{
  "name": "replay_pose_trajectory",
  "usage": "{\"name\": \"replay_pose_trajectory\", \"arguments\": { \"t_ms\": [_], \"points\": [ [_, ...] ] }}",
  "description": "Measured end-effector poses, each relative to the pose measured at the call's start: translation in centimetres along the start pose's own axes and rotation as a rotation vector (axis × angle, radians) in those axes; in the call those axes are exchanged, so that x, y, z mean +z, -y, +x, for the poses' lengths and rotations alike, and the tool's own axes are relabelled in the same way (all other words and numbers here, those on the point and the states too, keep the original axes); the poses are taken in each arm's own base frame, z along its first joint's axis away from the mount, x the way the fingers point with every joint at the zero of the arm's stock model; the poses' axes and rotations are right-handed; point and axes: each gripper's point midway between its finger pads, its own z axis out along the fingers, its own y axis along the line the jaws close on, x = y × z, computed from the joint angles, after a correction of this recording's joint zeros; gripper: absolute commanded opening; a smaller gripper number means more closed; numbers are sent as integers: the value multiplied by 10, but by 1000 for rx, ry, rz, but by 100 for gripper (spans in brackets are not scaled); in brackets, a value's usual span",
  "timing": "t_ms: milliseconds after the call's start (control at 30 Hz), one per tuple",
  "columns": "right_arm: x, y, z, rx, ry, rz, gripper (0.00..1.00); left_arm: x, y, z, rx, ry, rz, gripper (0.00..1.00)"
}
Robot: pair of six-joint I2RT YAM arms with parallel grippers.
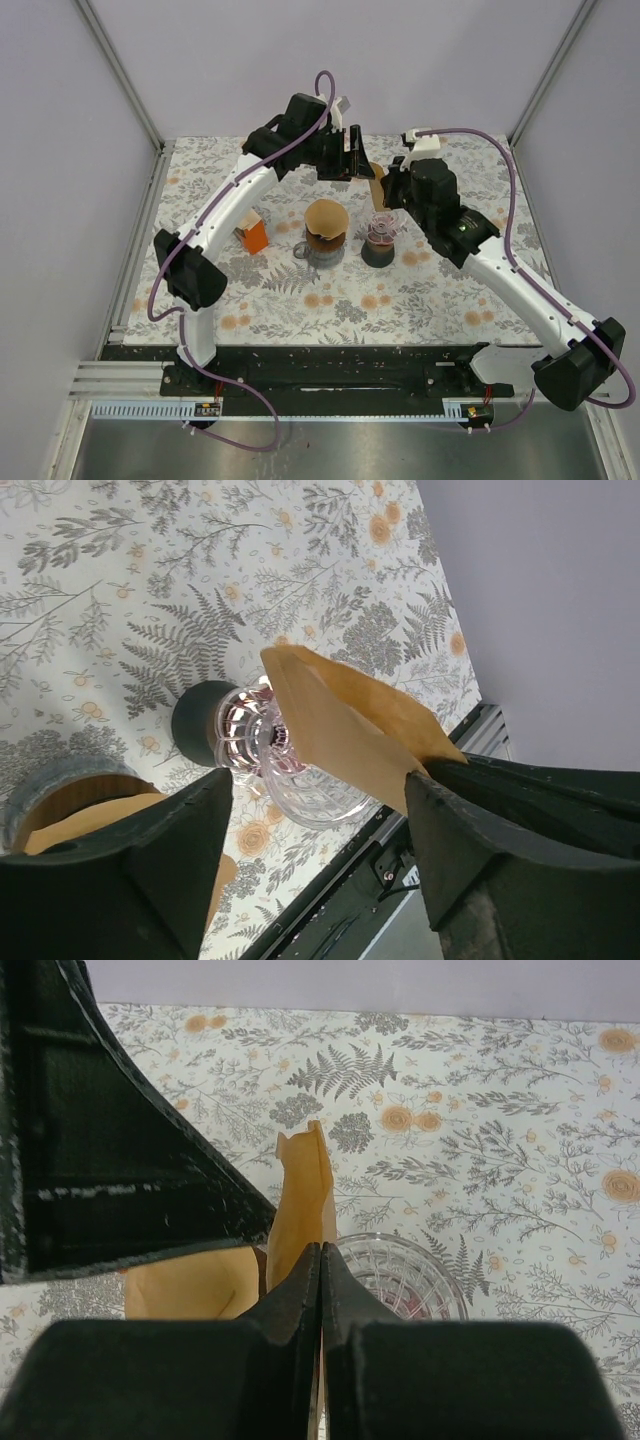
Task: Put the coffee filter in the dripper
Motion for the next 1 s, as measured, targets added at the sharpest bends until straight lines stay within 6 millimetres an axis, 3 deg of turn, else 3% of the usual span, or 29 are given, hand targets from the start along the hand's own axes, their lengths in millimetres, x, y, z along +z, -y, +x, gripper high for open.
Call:
{"name": "replay_pose_trajectory", "arguments": {
  "t_ms": [133,300,500,633,1000],
  "points": [
    [0,4,12,-7,-22,10,0,-6,-7,-9,-15,29,-33,84],
    [1,5,21,-13,-40,14,0,-13,-1,-22,-15,74,-35,84],
    [0,3,23,-15,-41,13,0,-1,2,-3,-56,19,-29,80],
    [1,4,27,-18,-49,14,0,11,-8,15,-109,-41,-43,67],
    [-1,9,31,-18,-41,32,0,23,-23,33,-135,-100,-66,28]
  ]
}}
